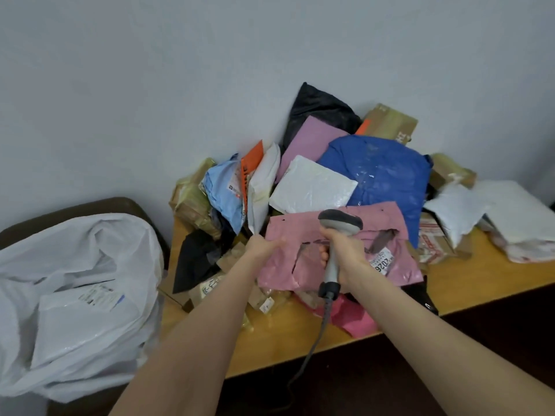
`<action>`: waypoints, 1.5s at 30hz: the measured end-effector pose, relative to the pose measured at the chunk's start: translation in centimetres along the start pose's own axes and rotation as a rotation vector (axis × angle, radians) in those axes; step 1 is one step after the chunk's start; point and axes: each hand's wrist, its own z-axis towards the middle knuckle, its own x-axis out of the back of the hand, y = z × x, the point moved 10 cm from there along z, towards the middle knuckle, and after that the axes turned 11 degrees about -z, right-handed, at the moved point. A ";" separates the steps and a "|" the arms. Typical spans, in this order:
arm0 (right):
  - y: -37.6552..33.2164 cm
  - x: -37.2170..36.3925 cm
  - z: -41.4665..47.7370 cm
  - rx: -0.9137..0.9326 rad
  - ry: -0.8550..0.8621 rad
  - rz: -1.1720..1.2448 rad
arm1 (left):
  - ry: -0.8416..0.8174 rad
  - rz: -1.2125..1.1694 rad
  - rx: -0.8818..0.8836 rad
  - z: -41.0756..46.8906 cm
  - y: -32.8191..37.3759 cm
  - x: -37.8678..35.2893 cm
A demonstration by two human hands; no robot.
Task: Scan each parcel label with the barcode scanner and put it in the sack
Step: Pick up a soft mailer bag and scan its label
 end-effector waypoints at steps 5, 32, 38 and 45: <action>-0.5 2.1 0.8 -0.005 0.039 0.041 | 0.036 -0.278 0.068 0.0 1.4 -0.1; -8.4 0.9 1.1 0.155 -0.014 0.150 | 0.098 0.771 -0.795 -6.8 15.6 2.2; -4.6 -1.8 3.4 0.100 -0.043 0.154 | -0.123 0.757 -0.597 -4.5 12.2 1.3; -2.8 -5.0 5.5 0.065 -0.118 0.107 | 0.195 0.336 -0.335 1.2 10.5 10.1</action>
